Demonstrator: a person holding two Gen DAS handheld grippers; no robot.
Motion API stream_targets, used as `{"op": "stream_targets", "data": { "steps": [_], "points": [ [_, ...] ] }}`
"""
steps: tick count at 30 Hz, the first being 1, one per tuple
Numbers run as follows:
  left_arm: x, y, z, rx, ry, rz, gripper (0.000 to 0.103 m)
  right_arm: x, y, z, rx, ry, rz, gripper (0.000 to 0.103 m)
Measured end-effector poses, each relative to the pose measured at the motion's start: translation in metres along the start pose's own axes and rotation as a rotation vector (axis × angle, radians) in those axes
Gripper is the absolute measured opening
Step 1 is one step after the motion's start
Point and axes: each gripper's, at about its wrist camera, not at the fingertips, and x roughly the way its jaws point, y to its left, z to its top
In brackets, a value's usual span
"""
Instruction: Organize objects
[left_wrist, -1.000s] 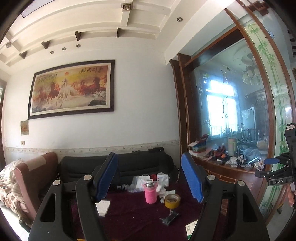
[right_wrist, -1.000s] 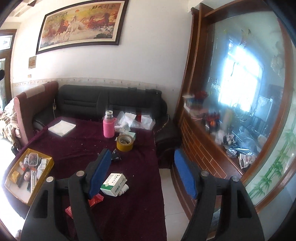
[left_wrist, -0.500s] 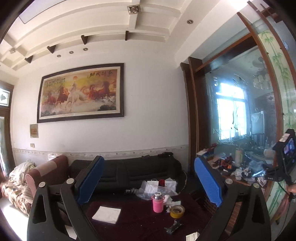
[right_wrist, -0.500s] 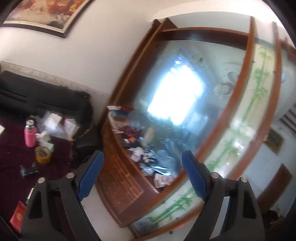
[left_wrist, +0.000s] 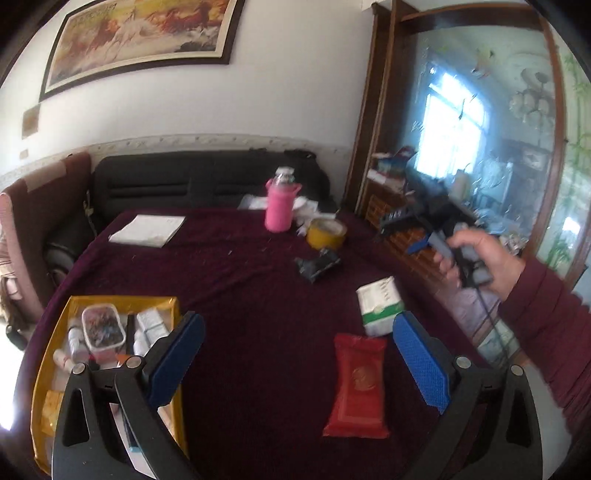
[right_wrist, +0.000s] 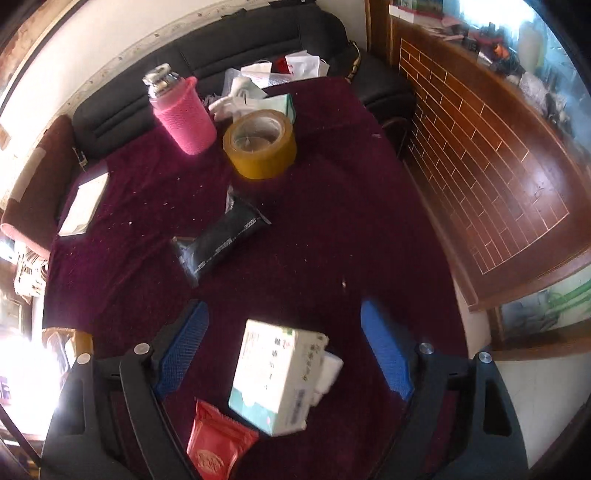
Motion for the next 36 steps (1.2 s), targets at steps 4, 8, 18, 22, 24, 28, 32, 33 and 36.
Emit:
{"op": "stream_targets", "data": {
  "steps": [4,8,18,22,24,28,32,33,36],
  "points": [
    [0.022,0.026,-0.036,-0.026,0.037,0.052,0.1,0.041,0.016,0.037,0.041,0.016,-0.041,0.084],
    [0.032,0.056,-0.039,-0.112,0.079,0.03,0.1,0.079,0.026,0.07,0.116,0.042,-0.076,0.084],
    [0.047,0.095,-0.048,-0.207,0.11,0.015,0.1,0.145,0.087,0.067,-0.014,0.118,-0.137,0.059],
    [0.05,0.1,-0.053,-0.24,0.122,0.007,0.1,0.135,0.137,0.02,-0.273,0.152,-0.115,0.046],
    [0.049,0.099,-0.055,-0.256,0.13,-0.005,0.1,0.126,0.157,-0.008,-0.378,0.173,-0.097,0.043],
    [0.048,0.091,-0.059,-0.252,0.145,-0.012,0.1,0.096,0.188,-0.079,-0.571,0.258,0.015,0.043],
    [0.054,0.073,-0.057,-0.21,0.179,-0.033,0.1,0.034,0.179,-0.116,-0.594,0.109,0.043,0.044],
    [0.058,0.067,-0.056,-0.198,0.2,-0.056,0.1,0.016,0.168,-0.118,-0.562,0.051,0.062,0.048],
    [0.075,0.049,-0.052,-0.161,0.252,-0.091,0.1,-0.037,0.12,-0.134,-0.401,-0.152,0.159,0.071]
  ]
}}
